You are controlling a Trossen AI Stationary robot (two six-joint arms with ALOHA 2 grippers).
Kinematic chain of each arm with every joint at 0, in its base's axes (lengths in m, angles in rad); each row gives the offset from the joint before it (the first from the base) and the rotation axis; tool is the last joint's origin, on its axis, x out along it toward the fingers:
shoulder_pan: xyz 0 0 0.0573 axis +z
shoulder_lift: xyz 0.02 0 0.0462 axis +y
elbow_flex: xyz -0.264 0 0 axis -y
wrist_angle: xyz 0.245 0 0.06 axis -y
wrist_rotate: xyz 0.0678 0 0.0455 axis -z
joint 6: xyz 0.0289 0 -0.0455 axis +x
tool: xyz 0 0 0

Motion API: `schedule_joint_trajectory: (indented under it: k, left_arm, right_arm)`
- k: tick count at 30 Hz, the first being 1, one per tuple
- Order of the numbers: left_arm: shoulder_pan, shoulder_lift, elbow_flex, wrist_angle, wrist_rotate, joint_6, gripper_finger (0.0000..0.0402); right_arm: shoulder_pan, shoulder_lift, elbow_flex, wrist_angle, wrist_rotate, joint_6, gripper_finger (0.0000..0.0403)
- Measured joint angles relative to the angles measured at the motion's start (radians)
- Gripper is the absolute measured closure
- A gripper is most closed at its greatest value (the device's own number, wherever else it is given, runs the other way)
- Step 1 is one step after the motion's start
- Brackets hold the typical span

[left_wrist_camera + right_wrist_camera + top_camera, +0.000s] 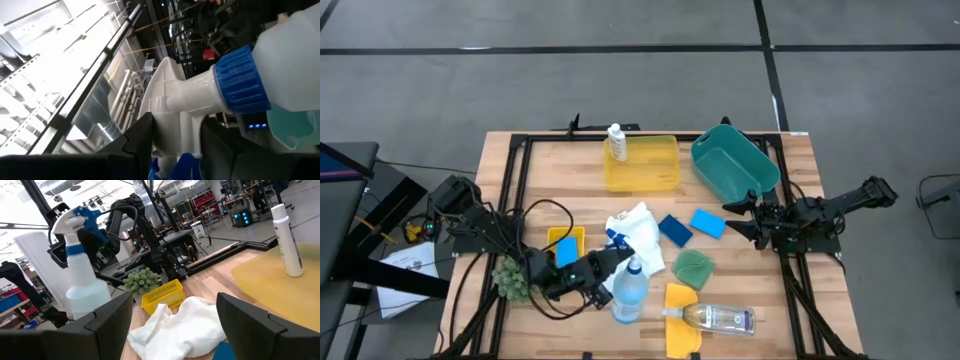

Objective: Pick & Place Kitchen Items
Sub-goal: Put the white spray bottle into the top yellow bin

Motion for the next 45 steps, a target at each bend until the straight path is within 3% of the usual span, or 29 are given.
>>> schedule_joint_trajectory:
  k: [23,30,45]
  left_arm:
    - [-0.197,0.000,-0.237,0.152,0.191,0.043,0.0278]
    - [-0.246,0.000,-0.261,0.208,0.184,0.081,0.0275]
    - [-0.316,-0.001,-0.266,0.271,0.092,0.052,0.0187]
  right_arm:
    - [0.000,0.000,0.000,-0.008,0.000,0.000,0.0125]
    - [0.000,0.000,0.000,-0.008,0.001,0.000,0.0125]
    - [0.000,0.000,0.000,-0.008,0.001,0.008,0.0125]
